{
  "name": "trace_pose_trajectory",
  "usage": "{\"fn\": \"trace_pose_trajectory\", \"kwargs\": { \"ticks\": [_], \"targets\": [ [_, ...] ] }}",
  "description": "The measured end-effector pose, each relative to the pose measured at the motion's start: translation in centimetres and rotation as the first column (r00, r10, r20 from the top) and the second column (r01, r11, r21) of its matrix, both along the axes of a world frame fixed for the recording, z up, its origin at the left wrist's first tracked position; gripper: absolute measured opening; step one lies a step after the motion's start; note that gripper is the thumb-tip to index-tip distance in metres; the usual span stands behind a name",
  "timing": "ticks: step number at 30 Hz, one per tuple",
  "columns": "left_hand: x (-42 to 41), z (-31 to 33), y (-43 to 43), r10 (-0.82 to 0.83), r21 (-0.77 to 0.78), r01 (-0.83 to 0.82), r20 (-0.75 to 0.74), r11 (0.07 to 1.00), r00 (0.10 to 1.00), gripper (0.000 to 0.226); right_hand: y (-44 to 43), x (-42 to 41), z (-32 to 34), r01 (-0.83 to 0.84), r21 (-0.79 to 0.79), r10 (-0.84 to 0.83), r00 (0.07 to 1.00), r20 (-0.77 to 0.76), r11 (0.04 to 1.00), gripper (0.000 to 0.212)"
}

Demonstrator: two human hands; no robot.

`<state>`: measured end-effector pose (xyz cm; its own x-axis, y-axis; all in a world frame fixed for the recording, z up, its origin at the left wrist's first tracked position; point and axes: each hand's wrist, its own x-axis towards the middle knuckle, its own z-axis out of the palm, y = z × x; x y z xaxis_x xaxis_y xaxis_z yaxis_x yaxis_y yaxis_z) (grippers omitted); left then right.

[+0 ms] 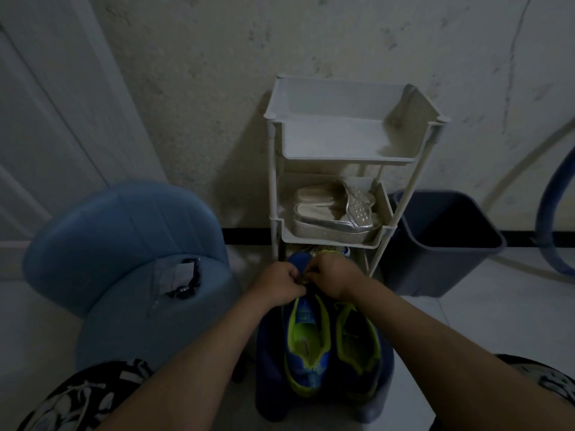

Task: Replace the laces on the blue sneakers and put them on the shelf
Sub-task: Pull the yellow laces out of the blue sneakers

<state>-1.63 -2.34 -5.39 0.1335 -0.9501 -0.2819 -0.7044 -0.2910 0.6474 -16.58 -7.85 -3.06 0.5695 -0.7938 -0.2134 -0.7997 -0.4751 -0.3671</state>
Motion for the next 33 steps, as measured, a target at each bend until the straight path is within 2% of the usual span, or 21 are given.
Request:
{"fn": "trace_pose_trajectory", "kwargs": {
  "ticks": [3,6,8,11,13,15,17,20,25,26,28,30,31,33],
  "targets": [
    [-0.1,-0.1,-0.1,-0.003,0.018,0.003,-0.007,1.0,1.0,0.009,-0.2,-0.2,0.4,0.148,-0.051,-0.141,0.983,0.118,0.988,0.019],
    [-0.1,-0.1,-0.1,-0.005,0.004,0.005,0.008,1.0,1.0,0.006,-0.8,-0.4,0.8,0.372,-0.096,-0.33,0.895,0.301,0.923,0.017],
    [-0.2,-0.2,-0.1,-0.013,-0.015,0.014,0.031,1.0,0.999,0.005,-1.0,-0.6,1.0,0.458,-0.08,-0.4,0.838,0.37,0.885,0.017],
    [-0.1,-0.3,-0.1,-0.005,-0.061,0.009,0.064,0.998,0.998,0.01,-0.9,-0.8,1.0,0.433,-0.068,-0.394,0.866,0.309,0.899,0.016],
    [-0.2,-0.3,-0.1,-0.006,-0.078,0.013,0.088,0.997,0.996,0.01,-0.8,-0.8,0.8,0.327,-0.084,-0.301,0.925,0.231,0.941,0.034],
    [-0.3,-0.3,-0.2,-0.016,-0.096,0.028,0.119,0.995,0.993,0.011,-0.7,-0.5,0.7,0.202,-0.031,-0.19,0.958,0.217,0.979,0.05],
    [-0.3,-0.5,-0.2,-0.023,-0.124,0.039,0.129,0.992,0.991,0.013,-0.2,0.0,0.6,0.088,0.039,-0.094,0.977,0.192,0.995,0.047],
    [-0.2,-0.5,-0.1,-0.009,-0.188,0.028,0.103,0.982,0.995,0.012,0.0,0.2,0.2,-0.028,-0.053,0.031,0.998,0.056,0.998,0.026],
    [-0.2,-0.1,0.0,-0.021,-0.177,0.031,0.056,0.984,0.998,0.005,-0.4,-0.2,0.4,0.153,-0.041,-0.145,0.978,0.149,0.987,0.015],
    [-0.1,-0.3,0.0,-0.022,-0.152,0.029,0.045,0.988,0.999,0.015,-0.4,-0.2,0.5,0.206,-0.053,-0.192,0.962,0.195,0.977,0.015],
    [-0.1,-0.5,-0.1,-0.019,-0.127,0.025,0.048,0.992,0.999,0.023,-0.5,-0.3,0.9,0.33,-0.094,-0.288,0.907,0.309,0.939,0.016],
    [-0.1,-0.6,-0.1,-0.008,-0.123,0.017,0.076,0.992,0.997,0.013,-0.7,-0.4,1.2,0.447,-0.116,-0.365,0.833,0.415,0.887,0.016],
    [-0.1,-0.7,-0.1,-0.004,-0.132,0.016,0.09,0.991,0.996,0.009,-0.9,-0.5,1.2,0.481,-0.123,-0.387,0.811,0.438,0.868,0.016],
    [0.0,-0.8,-0.1,0.002,-0.146,0.012,0.096,0.989,0.995,0.01,-1.1,-0.7,1.2,0.481,-0.144,-0.391,0.825,0.407,0.865,0.017]
  ]
}}
